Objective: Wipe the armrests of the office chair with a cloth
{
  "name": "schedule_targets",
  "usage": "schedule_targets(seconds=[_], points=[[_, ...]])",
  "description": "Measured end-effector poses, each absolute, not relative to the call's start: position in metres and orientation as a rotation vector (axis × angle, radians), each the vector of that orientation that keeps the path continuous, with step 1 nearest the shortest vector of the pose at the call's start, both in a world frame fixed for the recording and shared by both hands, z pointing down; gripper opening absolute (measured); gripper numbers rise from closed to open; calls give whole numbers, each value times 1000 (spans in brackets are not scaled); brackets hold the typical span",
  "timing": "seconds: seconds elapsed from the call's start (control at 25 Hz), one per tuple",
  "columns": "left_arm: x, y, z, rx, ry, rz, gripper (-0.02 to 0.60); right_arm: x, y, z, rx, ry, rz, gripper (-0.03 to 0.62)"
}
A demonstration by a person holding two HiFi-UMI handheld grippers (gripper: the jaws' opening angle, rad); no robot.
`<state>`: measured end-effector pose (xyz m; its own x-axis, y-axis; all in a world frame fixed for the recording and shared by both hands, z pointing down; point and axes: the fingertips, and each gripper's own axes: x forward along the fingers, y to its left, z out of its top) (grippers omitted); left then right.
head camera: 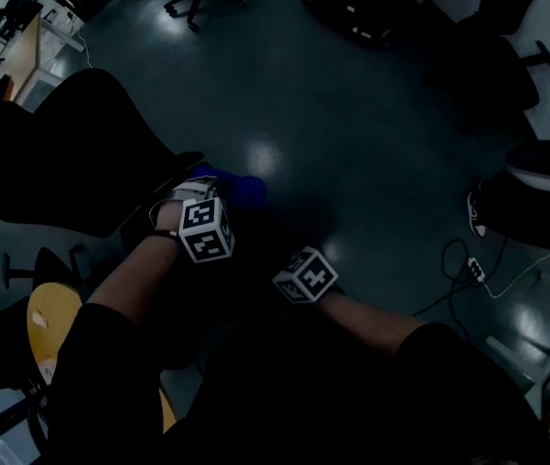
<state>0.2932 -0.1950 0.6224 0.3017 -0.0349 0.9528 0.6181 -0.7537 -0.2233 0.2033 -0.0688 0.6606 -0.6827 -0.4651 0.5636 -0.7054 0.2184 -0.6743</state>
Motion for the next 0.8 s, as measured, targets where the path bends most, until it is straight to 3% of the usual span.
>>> schedule_targets(seconds=[0.48,0.8], points=[[253,-65,608,-2227,-813,-1436,120,199,-66,663,1175,-2250,1489,5],[234,-36,588,-2812,-639,-1474,120,201,-57,655,1233,-2291,1481,5]])
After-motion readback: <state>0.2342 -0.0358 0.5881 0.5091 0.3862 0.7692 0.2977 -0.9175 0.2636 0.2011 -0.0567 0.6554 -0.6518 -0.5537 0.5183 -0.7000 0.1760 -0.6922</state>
